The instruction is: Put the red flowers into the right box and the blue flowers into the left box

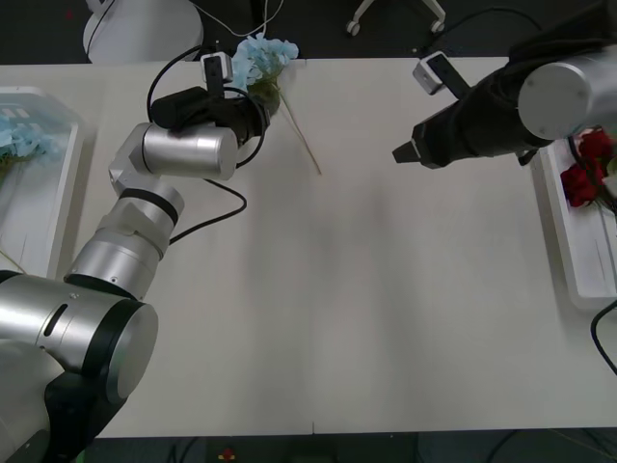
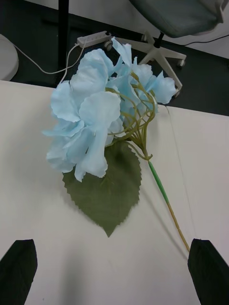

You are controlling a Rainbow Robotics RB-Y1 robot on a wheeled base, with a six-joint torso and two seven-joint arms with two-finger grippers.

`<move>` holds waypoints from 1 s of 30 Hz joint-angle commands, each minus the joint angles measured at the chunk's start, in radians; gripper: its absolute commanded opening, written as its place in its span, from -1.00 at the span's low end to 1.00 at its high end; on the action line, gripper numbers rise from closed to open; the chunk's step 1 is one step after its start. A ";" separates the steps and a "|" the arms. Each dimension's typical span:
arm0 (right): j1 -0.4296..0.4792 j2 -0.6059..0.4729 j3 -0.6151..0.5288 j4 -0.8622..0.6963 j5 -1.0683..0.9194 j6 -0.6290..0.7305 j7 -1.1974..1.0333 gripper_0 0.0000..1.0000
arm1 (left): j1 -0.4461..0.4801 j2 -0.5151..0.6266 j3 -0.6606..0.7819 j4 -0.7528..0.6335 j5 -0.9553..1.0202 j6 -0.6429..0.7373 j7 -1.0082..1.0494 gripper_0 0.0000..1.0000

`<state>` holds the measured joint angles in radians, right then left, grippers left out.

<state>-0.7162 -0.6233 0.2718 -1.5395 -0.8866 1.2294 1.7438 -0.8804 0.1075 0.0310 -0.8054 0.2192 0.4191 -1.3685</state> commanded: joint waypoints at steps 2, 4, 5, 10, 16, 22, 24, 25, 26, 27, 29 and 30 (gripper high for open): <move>-0.155 0.145 0.084 0.125 0.121 -0.028 -0.150 0.85 | -0.022 0.035 0.055 -0.251 0.028 0.280 0.057 0.83; -0.189 0.188 0.104 0.179 0.175 -0.028 -0.185 0.85 | 0.001 0.038 0.083 -0.363 0.035 0.429 0.057 0.83; -0.213 0.217 0.118 0.219 0.212 -0.036 -0.207 0.85 | 0.017 0.041 0.102 -0.446 0.040 0.535 0.057 0.82; -0.273 0.336 0.145 0.361 0.408 -0.067 -0.274 0.85 | 0.078 0.063 0.202 -0.716 0.141 0.860 0.058 0.83; -0.312 0.464 0.149 0.490 0.566 -0.079 -0.343 0.85 | 0.156 0.095 0.296 -0.953 0.259 1.126 0.051 0.83; -0.341 0.554 0.149 0.610 0.658 -0.114 -0.363 0.86 | 0.238 0.119 0.328 -1.127 0.315 1.302 0.049 0.82; -0.348 0.571 0.149 0.651 0.661 -0.142 -0.371 0.85 | 0.268 0.130 0.326 -1.169 0.333 1.328 0.049 0.83; -0.355 0.579 0.149 0.677 0.661 -0.162 -0.375 0.85 | 0.290 0.136 0.326 -1.195 0.344 1.339 0.048 0.83; -0.359 0.588 0.149 0.700 0.666 -0.180 -0.377 0.85 | 0.311 0.139 0.326 -1.216 0.353 1.342 0.048 0.83; -0.362 0.594 0.149 0.719 0.672 -0.200 -0.380 0.85 | 0.333 0.144 0.326 -1.236 0.362 1.340 0.048 0.82; -0.365 0.608 0.149 0.743 0.681 -0.226 -0.385 0.85 | 0.357 0.153 0.322 -1.258 0.379 1.336 0.048 0.83; -0.365 0.613 0.149 0.754 0.684 -0.237 -0.386 0.85 | 0.367 0.158 0.320 -1.264 0.387 1.336 0.048 0.82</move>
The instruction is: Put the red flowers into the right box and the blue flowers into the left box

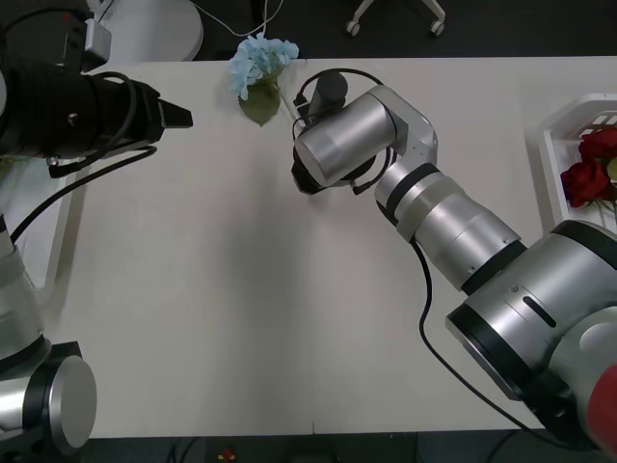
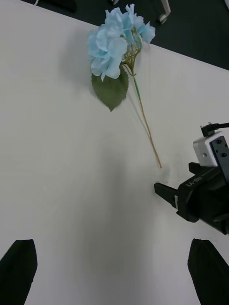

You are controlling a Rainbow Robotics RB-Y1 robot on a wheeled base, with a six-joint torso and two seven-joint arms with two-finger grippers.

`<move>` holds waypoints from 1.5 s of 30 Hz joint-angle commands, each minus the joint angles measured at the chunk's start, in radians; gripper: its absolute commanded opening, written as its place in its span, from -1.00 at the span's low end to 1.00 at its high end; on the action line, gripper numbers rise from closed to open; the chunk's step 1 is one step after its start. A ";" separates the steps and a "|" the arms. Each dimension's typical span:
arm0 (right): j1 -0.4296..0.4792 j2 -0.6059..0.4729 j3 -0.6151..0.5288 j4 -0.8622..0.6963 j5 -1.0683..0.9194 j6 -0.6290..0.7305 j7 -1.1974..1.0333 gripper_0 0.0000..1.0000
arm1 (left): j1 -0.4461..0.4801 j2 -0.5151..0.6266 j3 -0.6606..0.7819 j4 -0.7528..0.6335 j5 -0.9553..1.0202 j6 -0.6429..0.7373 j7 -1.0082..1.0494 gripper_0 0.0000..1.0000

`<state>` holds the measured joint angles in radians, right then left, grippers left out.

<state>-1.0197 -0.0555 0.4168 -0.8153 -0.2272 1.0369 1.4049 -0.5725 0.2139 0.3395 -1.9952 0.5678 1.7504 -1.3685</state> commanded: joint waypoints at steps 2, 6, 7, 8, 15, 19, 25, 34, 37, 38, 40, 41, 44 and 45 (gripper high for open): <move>-0.065 0.051 0.003 0.048 0.022 -0.070 -0.050 0.85 | 0.072 0.059 0.012 -0.080 0.055 0.004 0.046 0.83; -0.063 0.059 0.003 0.065 0.020 -0.093 -0.052 0.85 | 0.082 0.062 0.013 -0.082 0.069 0.004 0.048 0.83; -0.065 0.059 0.002 0.065 0.020 -0.095 -0.053 0.85 | 0.082 0.062 0.013 -0.082 0.066 0.004 0.048 0.83; -0.065 0.057 0.003 0.067 0.019 -0.095 -0.053 0.85 | 0.082 0.062 0.012 -0.082 0.064 0.004 0.048 0.83; -0.065 0.060 0.003 0.076 0.003 -0.133 -0.055 0.85 | 0.083 0.062 0.007 -0.082 0.056 0.001 0.046 0.83; -0.063 0.060 0.007 0.116 -0.020 -0.232 -0.049 0.85 | 0.083 0.062 0.007 -0.080 0.055 0.003 0.040 0.83; -0.065 0.062 0.011 0.151 -0.040 -0.304 -0.046 0.85 | 0.100 0.062 0.007 -0.082 0.064 -0.037 0.025 0.83; -0.065 0.062 0.013 0.153 -0.055 -0.304 -0.049 0.84 | 0.151 0.067 0.004 -0.082 0.107 -0.114 0.002 0.83; -0.065 0.062 0.013 0.153 -0.063 -0.304 -0.046 0.83 | 0.151 0.067 0.004 -0.082 0.112 -0.114 -0.001 0.83; -0.065 0.060 0.013 0.153 -0.066 -0.305 -0.044 0.83 | 0.151 0.067 0.004 -0.082 0.113 -0.115 -0.001 0.83; -0.065 0.060 0.013 0.153 -0.070 -0.305 -0.041 0.83 | 0.151 0.068 0.004 -0.082 0.115 -0.118 -0.003 0.83; -0.065 0.062 0.014 0.153 -0.075 -0.308 -0.040 0.82 | 0.151 0.067 0.004 -0.082 0.115 -0.118 -0.003 0.83; -0.063 0.062 0.019 0.159 -0.084 -0.325 -0.040 0.82 | 0.151 0.068 0.003 -0.082 0.113 -0.120 -0.004 0.83; -0.065 0.062 0.020 0.170 -0.090 -0.344 -0.038 0.82 | 0.151 0.068 0.003 -0.082 0.115 -0.121 -0.004 0.83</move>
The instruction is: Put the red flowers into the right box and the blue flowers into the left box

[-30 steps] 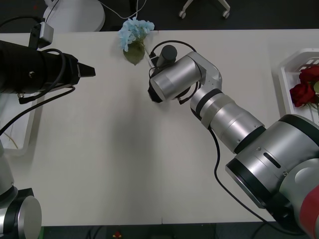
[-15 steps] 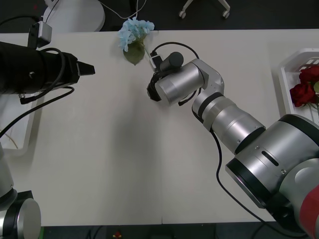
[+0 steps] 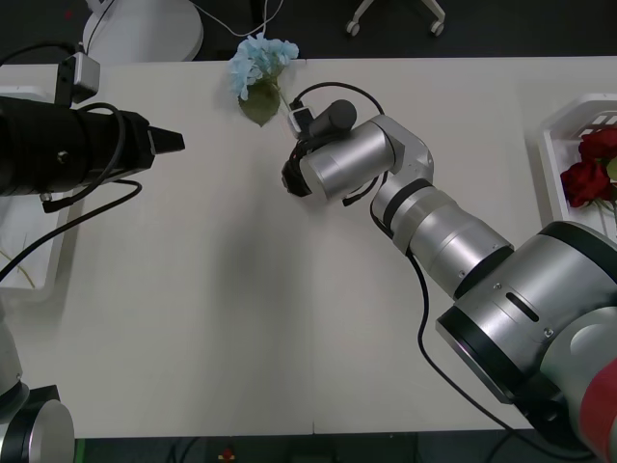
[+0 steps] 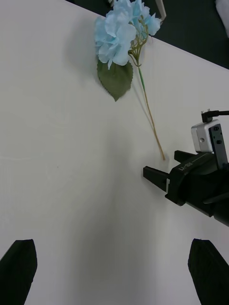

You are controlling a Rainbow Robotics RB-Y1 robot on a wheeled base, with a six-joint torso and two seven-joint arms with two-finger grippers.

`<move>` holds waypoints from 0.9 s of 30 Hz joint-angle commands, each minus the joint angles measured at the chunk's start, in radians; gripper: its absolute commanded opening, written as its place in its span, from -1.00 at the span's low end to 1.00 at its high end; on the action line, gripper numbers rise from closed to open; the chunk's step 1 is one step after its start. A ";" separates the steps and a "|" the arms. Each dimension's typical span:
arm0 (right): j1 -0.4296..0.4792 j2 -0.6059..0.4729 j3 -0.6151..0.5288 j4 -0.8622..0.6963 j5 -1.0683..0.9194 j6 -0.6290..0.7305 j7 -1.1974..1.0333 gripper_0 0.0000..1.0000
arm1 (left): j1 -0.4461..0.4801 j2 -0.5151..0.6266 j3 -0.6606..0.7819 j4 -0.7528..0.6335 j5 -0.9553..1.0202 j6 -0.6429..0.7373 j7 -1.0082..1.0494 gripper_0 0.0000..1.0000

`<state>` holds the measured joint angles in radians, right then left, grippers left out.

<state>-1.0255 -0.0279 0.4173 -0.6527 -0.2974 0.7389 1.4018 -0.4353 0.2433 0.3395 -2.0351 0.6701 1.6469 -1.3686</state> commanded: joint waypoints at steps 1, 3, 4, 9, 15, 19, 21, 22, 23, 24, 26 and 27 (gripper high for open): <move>-0.059 0.034 0.021 0.019 -0.029 -0.069 -0.035 0.82 | 0.013 0.037 0.003 -0.042 0.011 -0.018 -0.004 0.83; -0.058 0.032 0.029 0.042 -0.060 -0.113 -0.032 0.82 | 0.013 0.037 0.003 -0.042 0.011 -0.019 -0.006 0.83; -0.059 0.034 0.032 0.050 -0.069 -0.127 -0.032 0.82 | 0.013 0.037 0.001 -0.042 0.009 -0.021 -0.006 0.83; -0.058 0.034 0.040 0.076 -0.083 -0.165 -0.029 0.81 | 0.013 0.037 0.000 -0.042 0.006 -0.024 -0.006 0.83; -0.058 0.034 0.040 0.076 -0.089 -0.165 -0.033 0.62 | 0.015 0.037 0.000 -0.040 0.006 -0.024 -0.006 0.83; -0.058 0.034 0.040 0.076 -0.092 -0.165 -0.033 0.09 | 0.013 0.039 0.000 -0.040 0.006 -0.024 -0.006 0.83; -0.059 0.034 0.040 0.076 -0.094 -0.165 -0.032 -0.02 | 0.015 0.037 0.000 -0.040 0.006 -0.024 -0.007 0.83; -0.058 0.034 0.040 0.076 -0.094 -0.165 -0.029 -0.13 | 0.017 0.037 0.000 -0.040 0.006 -0.024 -0.007 0.84; -0.059 0.034 0.040 0.078 -0.094 -0.165 -0.029 -0.21 | 0.017 0.037 -0.002 -0.042 0.006 -0.025 -0.007 0.84; -0.059 0.032 0.040 0.078 -0.095 -0.165 -0.029 -0.26 | 0.018 0.039 -0.002 -0.040 0.006 -0.025 -0.007 0.83; -0.059 0.032 0.040 0.079 -0.095 -0.165 -0.029 -0.28 | 0.017 0.039 -0.002 -0.040 0.006 -0.025 -0.007 0.83; -0.059 0.034 0.040 0.078 -0.095 -0.167 -0.029 -0.28 | 0.018 0.039 -0.002 -0.040 0.005 -0.025 -0.009 0.83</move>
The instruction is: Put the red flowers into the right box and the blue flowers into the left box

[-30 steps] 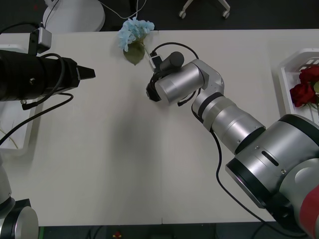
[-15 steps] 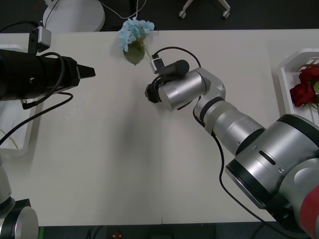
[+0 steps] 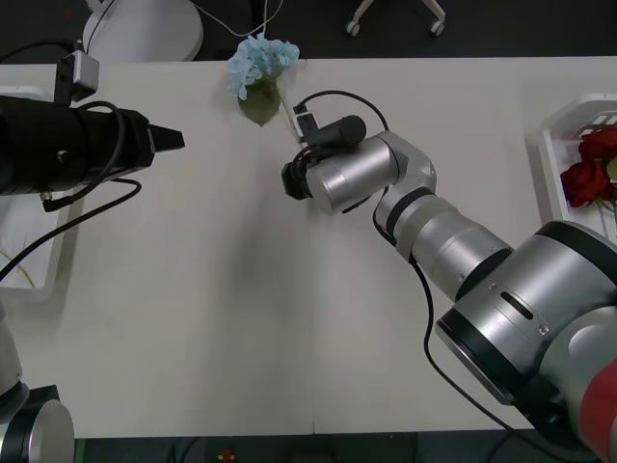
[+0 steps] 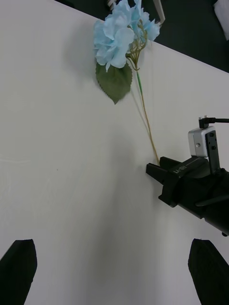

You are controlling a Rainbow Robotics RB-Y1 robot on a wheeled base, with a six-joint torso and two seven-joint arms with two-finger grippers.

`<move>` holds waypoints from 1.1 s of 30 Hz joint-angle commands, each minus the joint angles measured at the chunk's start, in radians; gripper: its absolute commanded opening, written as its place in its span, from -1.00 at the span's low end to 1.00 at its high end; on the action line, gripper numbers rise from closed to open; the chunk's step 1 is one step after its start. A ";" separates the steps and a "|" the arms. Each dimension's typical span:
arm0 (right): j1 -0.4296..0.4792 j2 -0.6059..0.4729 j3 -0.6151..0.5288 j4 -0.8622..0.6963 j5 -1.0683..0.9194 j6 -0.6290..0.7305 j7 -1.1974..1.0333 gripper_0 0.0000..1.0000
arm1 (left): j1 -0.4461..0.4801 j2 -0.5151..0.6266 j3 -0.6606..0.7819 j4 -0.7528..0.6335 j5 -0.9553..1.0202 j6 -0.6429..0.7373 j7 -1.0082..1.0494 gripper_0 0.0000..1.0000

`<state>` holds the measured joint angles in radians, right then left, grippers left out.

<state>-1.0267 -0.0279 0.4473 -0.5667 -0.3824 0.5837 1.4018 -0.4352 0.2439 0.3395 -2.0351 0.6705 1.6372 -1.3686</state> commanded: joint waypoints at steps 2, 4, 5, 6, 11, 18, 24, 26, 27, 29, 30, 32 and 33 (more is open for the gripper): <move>-0.056 0.032 0.011 -0.009 -0.010 -0.011 -0.029 -0.47 | 0.018 0.038 -0.002 -0.040 0.003 -0.016 -0.009 0.83; -0.056 0.034 0.010 -0.005 -0.010 -0.011 -0.027 -0.70 | 0.018 0.038 -0.002 -0.040 0.003 -0.016 -0.009 0.83; -0.058 0.032 0.010 -0.002 -0.010 -0.011 -0.027 -0.76 | 0.018 0.040 -0.002 -0.040 0.001 -0.016 -0.009 0.83; -0.058 0.032 0.010 0.007 -0.010 -0.011 -0.026 -0.88 | 0.018 0.040 -0.002 -0.039 0.003 -0.016 -0.009 0.83; -0.058 0.032 0.011 0.037 -0.013 0.024 -0.023 -1.00 | 0.018 0.041 -0.002 -0.034 0.003 -0.017 -0.013 0.83; -0.058 0.002 0.011 0.039 -0.043 0.217 -0.023 -1.00 | 0.018 0.041 -0.004 -0.033 0.003 -0.017 -0.017 0.82; -0.056 -0.066 0.011 0.039 -0.178 0.470 -0.001 -1.00 | 0.036 0.041 -0.011 -0.034 0.006 -0.043 -0.018 0.84; -0.056 -0.087 0.011 0.039 -0.197 0.555 0.003 -1.00 | 0.044 0.041 -0.014 -0.034 0.009 -0.056 -0.021 0.83; -0.056 -0.107 0.011 0.037 -0.216 0.625 0.008 -1.00 | 0.049 0.044 -0.019 -0.033 0.012 -0.063 -0.021 0.83; -0.056 -0.145 0.014 0.037 -0.247 0.731 0.016 -1.00 | 0.049 0.049 -0.020 -0.034 0.017 -0.063 -0.023 0.83; -0.056 -0.156 0.014 0.037 -0.251 0.759 0.016 -1.00 | 0.049 0.051 -0.020 -0.034 0.020 -0.063 -0.023 0.83; -0.053 -0.201 0.016 0.037 -0.265 0.855 0.026 -1.00 | 0.049 0.052 -0.020 -0.033 0.023 -0.063 -0.023 0.82; -0.052 -0.219 0.016 0.037 -0.271 0.884 0.039 -1.00 | 0.049 0.052 -0.020 -0.034 0.024 -0.063 -0.024 0.83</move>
<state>-1.0951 -0.1576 0.4476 -0.5336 -0.6296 1.3949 1.4027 -0.4040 0.2543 0.3370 -2.0351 0.6781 1.5876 -1.3689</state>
